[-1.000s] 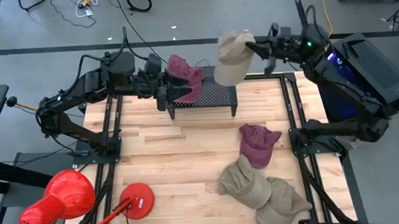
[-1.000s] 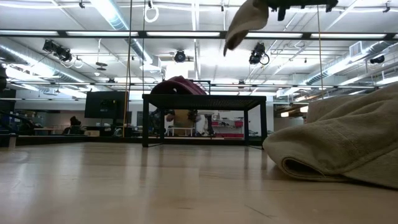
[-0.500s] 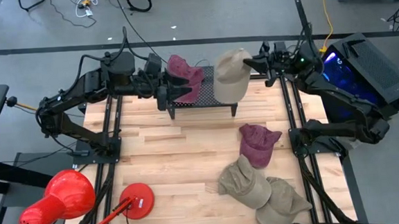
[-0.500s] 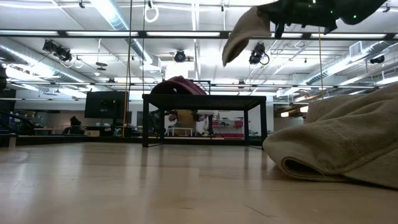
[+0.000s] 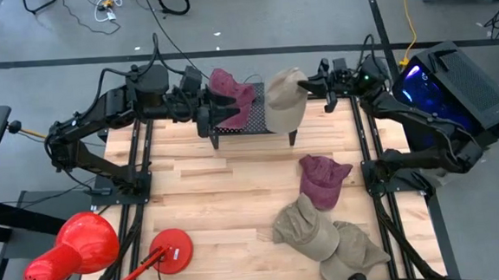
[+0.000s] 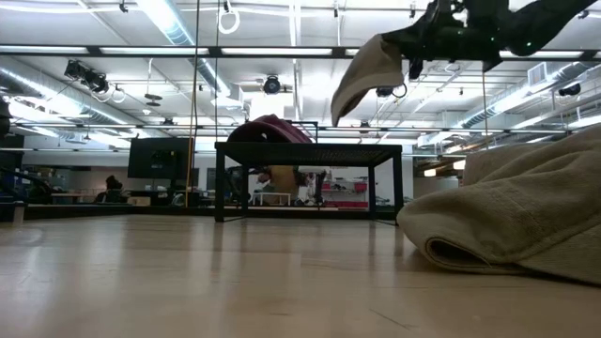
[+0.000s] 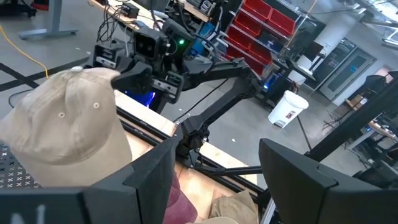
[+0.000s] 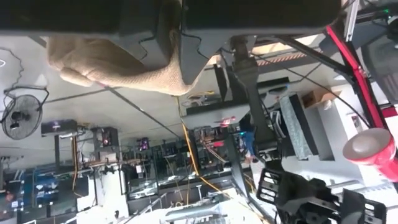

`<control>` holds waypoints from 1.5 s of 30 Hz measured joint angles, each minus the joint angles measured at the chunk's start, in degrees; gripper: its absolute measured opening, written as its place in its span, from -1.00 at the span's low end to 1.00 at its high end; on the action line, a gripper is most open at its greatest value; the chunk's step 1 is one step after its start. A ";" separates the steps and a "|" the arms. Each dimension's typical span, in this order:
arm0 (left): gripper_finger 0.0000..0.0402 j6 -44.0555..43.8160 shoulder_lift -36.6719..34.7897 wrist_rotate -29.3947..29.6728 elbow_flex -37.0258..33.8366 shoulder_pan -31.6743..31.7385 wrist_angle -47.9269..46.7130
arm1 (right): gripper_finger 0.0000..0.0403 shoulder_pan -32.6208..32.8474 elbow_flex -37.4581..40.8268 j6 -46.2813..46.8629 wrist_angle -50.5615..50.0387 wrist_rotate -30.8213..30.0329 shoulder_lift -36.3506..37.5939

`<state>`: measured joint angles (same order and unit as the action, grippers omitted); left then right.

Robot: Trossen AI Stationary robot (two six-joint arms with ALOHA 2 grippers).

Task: Pick & Place hat
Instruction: Put the top brown cap on the shelf

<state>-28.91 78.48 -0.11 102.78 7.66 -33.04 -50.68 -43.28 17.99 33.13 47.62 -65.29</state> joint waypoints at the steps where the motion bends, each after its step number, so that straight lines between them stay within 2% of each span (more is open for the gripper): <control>1: 0.19 0.00 0.00 -0.01 0.00 0.00 0.00 | -1.00 -0.02 -0.01 0.17 0.46 0.00 -0.65; 23: 0.19 0.04 0.00 -0.03 0.00 0.00 0.00 | -1.00 -0.33 -0.01 7.49 11.98 3.97 -12.25; 34: 0.19 0.00 0.00 -0.05 0.00 0.00 0.04 | -1.00 -2.14 -0.01 7.36 10.38 4.45 -14.78; 45: 0.19 0.02 -0.02 -0.06 0.00 0.00 0.13 | -1.00 -5.96 -0.03 -0.52 4.75 6.00 -14.76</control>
<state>-28.88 78.46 -0.16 102.78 7.66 -32.91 -56.64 -43.31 17.46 37.88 53.63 -80.05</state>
